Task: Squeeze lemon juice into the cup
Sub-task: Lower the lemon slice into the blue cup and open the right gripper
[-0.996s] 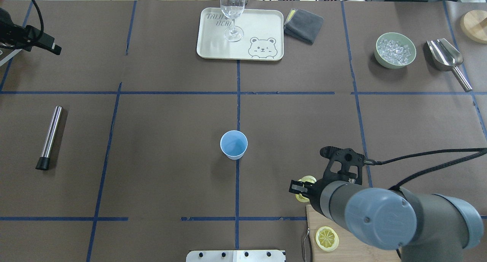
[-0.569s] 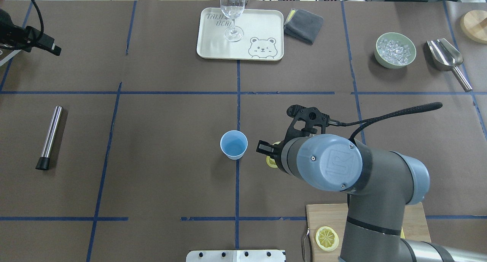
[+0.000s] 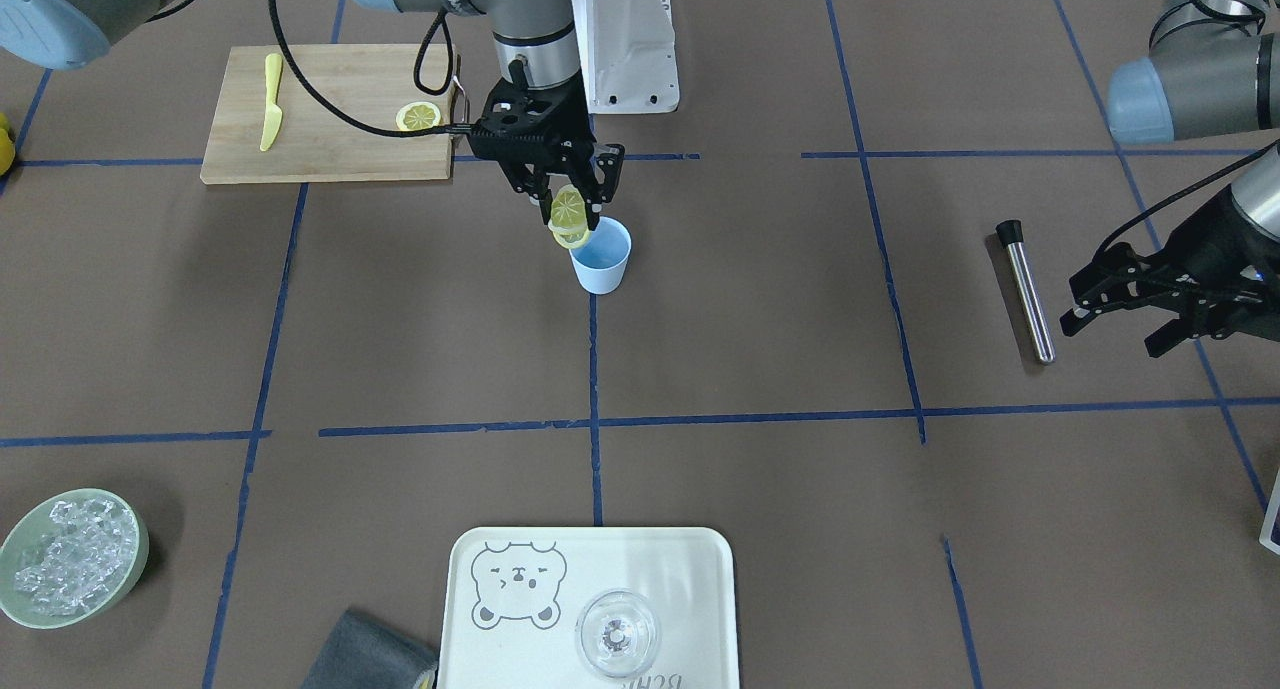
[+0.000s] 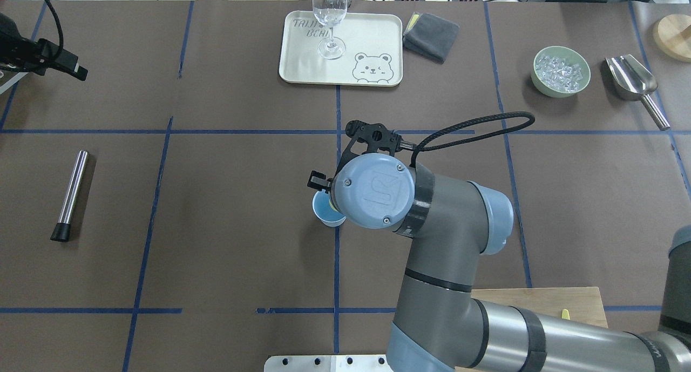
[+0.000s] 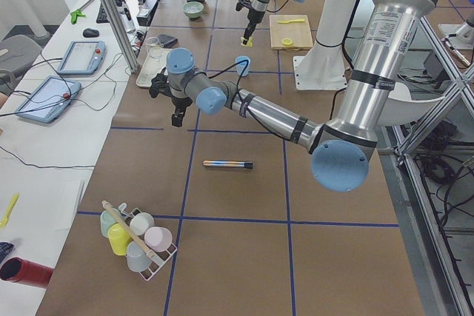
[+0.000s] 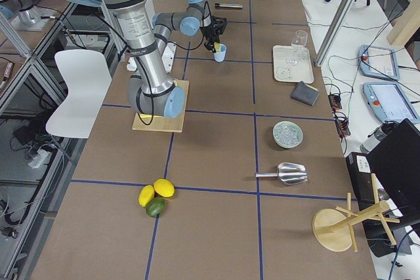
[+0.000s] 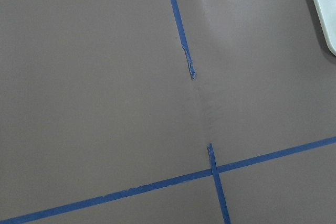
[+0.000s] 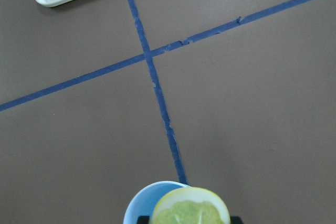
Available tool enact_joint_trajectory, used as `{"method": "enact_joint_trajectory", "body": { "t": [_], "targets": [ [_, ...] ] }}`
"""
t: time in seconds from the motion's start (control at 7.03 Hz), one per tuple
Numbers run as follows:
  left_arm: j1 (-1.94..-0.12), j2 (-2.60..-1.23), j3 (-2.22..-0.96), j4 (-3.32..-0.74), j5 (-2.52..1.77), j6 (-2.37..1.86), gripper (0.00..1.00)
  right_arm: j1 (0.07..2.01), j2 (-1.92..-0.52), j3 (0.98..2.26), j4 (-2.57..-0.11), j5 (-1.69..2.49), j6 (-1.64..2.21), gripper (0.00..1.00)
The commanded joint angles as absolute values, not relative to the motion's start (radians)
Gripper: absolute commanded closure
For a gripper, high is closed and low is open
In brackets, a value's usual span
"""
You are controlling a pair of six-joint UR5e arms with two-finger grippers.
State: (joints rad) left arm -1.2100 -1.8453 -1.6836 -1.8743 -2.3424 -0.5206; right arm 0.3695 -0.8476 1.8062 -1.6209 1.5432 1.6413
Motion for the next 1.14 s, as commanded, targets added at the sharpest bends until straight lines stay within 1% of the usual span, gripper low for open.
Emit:
{"method": "enact_joint_trajectory", "body": {
  "t": [0.0,0.28,0.57,0.71,0.85,1.0],
  "targets": [
    [-1.209,-1.845,-1.68,-1.875,-2.342,-0.52,0.0,0.356,-0.818,1.72,-1.573,1.542,1.646,0.41],
    [-1.207,-1.845,-1.68,-1.876,-2.342,-0.52,0.0,0.356,-0.816,1.718,-1.571,1.545,1.646,0.42],
    [-1.207,-1.847,-1.674,-1.876,-2.342,-0.519,0.0,0.356,-0.816,1.72,-1.571,1.545,1.644,0.35],
    [-1.207,-1.851,-1.672,-1.876,-2.342,-0.518,0.0,0.356,-0.816,1.721,-1.572,1.545,1.644,0.28],
    [-1.207,-1.852,-1.671,-1.876,-2.342,-0.518,0.0,0.356,-0.815,1.723,-1.574,1.545,1.644,0.09],
    [-1.207,-1.852,-1.667,-1.876,-2.342,-0.518,0.0,0.357,-0.815,1.724,-1.574,1.546,1.644,0.02]
  ]
}}
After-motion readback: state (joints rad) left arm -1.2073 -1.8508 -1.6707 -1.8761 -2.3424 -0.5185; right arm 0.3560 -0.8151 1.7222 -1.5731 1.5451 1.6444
